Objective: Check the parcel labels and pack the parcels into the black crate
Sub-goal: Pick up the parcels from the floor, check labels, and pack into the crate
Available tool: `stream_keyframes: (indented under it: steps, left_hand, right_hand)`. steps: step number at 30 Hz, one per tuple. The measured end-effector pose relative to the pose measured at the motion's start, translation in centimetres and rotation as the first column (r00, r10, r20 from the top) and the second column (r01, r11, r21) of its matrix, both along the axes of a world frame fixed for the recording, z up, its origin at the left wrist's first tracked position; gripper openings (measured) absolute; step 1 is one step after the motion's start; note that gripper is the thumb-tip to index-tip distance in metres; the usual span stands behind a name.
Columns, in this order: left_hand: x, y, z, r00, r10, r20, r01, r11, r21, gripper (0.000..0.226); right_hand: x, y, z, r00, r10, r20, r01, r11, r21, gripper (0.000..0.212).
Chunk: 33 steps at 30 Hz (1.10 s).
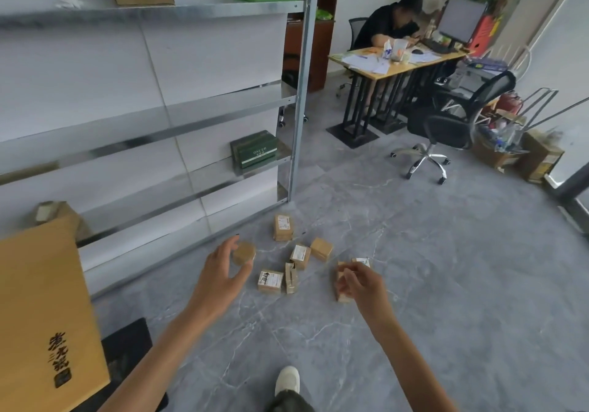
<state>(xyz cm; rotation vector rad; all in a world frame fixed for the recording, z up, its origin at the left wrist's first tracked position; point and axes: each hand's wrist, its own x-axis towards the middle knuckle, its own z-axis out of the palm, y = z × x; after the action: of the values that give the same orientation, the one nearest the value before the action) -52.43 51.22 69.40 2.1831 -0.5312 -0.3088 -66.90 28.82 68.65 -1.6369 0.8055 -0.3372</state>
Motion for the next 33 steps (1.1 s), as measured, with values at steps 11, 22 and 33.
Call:
stream_keyframes:
  steps: [11, 22, 33]
  left_hand:
    - [14.0, -11.1, -1.8, 0.982, -0.013, -0.186, 0.02, 0.999, 0.036, 0.032]
    - [24.8, -18.2, -10.7, 0.872, 0.212, -0.441, -0.161, 0.975, 0.15, 0.023]
    - [29.8, -22.0, -26.7, 0.743, 0.273, -0.611, 0.022, 0.902, 0.431, 0.022]
  right_hand:
    - [11.4, -10.2, -2.4, 0.991, -0.047, -0.128, 0.065, 0.988, 0.138, 0.021]
    - [25.1, -18.9, -11.1, 0.876, 0.206, -0.437, -0.088, 0.957, 0.275, 0.025]
    - [36.7, -21.5, -26.8, 0.66, 0.291, -0.693, 0.072, 0.893, 0.444, 0.022]
